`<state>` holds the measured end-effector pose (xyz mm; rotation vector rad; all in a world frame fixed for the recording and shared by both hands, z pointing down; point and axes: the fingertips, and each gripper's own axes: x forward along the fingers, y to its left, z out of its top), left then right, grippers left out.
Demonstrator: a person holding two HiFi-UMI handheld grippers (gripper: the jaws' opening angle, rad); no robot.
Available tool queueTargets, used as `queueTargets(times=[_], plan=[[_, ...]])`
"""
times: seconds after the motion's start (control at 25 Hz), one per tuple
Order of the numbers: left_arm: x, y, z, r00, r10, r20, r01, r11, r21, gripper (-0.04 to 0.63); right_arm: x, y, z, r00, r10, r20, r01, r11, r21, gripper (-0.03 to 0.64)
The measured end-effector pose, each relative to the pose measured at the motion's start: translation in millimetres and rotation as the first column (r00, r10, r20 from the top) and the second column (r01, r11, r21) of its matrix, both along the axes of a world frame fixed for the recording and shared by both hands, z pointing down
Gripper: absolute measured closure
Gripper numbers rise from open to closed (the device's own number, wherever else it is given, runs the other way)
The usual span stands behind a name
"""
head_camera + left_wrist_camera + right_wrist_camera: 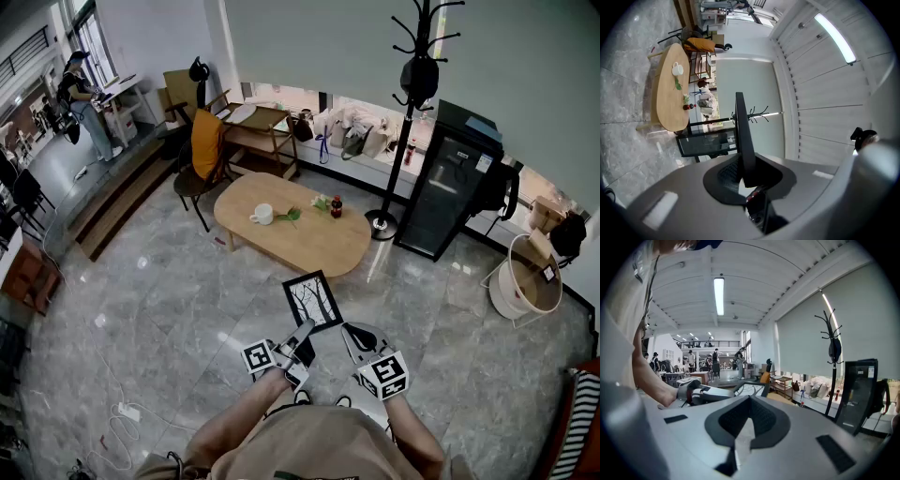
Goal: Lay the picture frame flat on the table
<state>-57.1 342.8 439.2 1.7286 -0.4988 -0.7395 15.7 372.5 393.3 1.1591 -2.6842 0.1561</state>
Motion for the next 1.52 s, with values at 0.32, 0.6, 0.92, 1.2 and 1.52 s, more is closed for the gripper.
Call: queueTargets(times=[0.32, 0.6, 0.92, 1.2, 1.52], plan=[[-19.5, -22.6, 8.3, 0.999, 0.038, -0.002, -0.038, 0.999, -0.014, 0.538, -18.4, -28.3, 0.7, 1.000, 0.023, 0.006, -0.023, 1.000, -0.001, 0.614], [-40.9, -41.7, 15.3, 0.998, 0.061, -0.005, -0.061, 0.998, -0.035, 0.538, -38.0, -47.6, 6.3, 0.998, 0.063, 0.031, -0.063, 0.998, -0.002, 0.614], [-47.9, -71.1, 29.1, 0.996, 0.085, -0.012, -0.086, 0.995, -0.050, 0.538, -53.5, -72.6, 15.2, 0.998, 0.065, 0.019, -0.064, 0.998, -0.010, 0.614], [-41.0, -122.0, 42.8, 0.997, 0.078, 0.000, -0.078, 0.993, -0.087, 0.538, -46.3, -132.8, 25.6, 0.999, 0.046, 0.013, -0.046, 0.999, -0.025, 0.614], [-25.0, -211.9, 46.4, 1.000, 0.006, 0.015, -0.004, 0.995, -0.096, 0.538, -18.7, -224.9, 31.0, 0.999, -0.013, 0.031, 0.014, 1.000, -0.022, 0.612]])
